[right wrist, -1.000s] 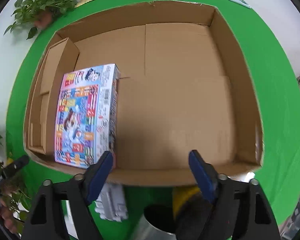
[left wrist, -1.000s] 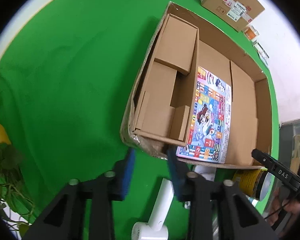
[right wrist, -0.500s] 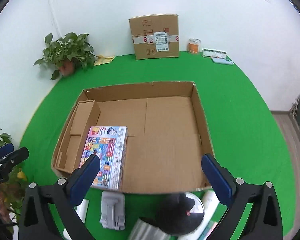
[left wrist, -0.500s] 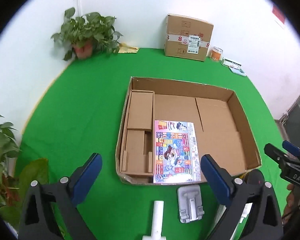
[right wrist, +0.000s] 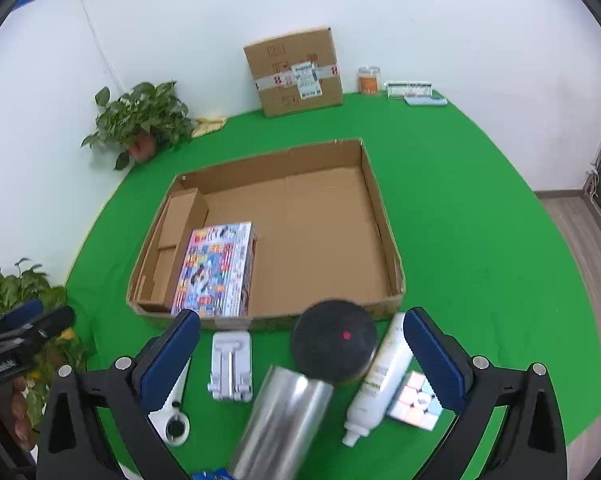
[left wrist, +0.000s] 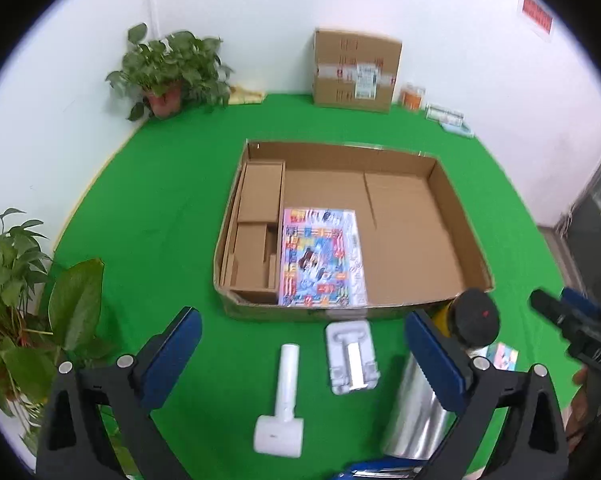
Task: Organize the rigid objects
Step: 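Move the right tool down to the silver metal cup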
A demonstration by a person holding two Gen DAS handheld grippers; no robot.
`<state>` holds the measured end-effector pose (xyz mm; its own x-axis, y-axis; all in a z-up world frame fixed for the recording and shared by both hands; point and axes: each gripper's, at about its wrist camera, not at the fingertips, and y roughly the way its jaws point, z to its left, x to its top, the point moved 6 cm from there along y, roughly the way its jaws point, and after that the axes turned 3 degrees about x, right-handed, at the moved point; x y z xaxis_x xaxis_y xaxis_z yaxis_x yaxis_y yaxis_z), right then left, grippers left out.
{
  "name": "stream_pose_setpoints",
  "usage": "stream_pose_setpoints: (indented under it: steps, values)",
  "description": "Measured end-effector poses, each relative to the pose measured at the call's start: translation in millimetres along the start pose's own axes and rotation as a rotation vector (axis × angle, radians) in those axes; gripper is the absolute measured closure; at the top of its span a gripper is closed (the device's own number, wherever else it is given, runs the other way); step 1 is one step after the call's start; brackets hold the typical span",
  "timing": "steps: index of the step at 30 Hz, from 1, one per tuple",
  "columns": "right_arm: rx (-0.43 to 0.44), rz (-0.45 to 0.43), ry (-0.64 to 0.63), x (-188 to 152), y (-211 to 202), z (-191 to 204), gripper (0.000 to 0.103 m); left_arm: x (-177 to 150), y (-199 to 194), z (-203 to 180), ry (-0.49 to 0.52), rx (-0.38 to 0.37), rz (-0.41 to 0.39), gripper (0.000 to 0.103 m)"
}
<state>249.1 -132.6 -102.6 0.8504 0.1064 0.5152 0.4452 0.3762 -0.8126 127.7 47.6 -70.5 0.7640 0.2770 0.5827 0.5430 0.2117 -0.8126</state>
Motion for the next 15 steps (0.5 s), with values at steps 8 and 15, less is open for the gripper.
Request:
stream_pose_setpoints:
  steps: [8,15]
  values:
    - [0.063,0.193,0.076,-54,16,0,0.001,-24,31,-4,0.005,-0.112,0.181,0.002]
    - [0.039,0.432,0.192,-132,75,15,0.003,-66,48,21,-0.006,-0.183,0.291,0.002]
